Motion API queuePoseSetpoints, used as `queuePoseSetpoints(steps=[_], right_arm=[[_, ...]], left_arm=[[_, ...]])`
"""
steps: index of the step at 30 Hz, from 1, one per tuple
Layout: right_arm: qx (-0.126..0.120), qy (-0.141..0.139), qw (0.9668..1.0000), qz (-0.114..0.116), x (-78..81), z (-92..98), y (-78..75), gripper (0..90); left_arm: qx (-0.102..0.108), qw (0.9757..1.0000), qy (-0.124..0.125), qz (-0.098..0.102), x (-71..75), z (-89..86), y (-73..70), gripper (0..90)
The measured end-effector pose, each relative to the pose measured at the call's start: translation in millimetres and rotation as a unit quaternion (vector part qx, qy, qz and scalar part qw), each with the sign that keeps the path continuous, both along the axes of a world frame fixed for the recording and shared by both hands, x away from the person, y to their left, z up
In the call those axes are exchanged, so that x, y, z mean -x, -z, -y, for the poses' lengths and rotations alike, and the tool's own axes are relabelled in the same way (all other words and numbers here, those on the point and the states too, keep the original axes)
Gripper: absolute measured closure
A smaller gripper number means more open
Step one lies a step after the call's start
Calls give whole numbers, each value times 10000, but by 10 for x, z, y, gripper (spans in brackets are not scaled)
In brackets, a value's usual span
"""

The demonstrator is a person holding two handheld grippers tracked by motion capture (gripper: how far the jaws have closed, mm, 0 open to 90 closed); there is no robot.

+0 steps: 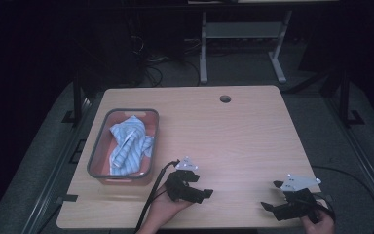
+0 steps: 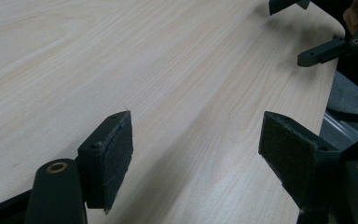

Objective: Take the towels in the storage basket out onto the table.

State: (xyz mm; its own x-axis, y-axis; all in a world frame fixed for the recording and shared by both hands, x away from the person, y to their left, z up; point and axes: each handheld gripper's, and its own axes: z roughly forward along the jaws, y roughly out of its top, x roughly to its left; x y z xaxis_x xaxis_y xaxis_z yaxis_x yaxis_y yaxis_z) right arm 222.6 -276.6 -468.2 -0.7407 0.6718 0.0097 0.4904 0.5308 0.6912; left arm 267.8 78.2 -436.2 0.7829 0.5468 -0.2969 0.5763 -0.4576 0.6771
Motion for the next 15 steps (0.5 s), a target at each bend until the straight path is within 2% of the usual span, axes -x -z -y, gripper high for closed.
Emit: queuePoseSetpoints(steps=[6,15], right_arm=[[9,22,10000,17,11,-16,-11,138],[7,96,9999,29,-5,13,-24,138]], left_arm=[[-72,10000,-19,4,-69,-34,-112,251],[-42,10000,-52,-1,-174,-64,-271,240]])
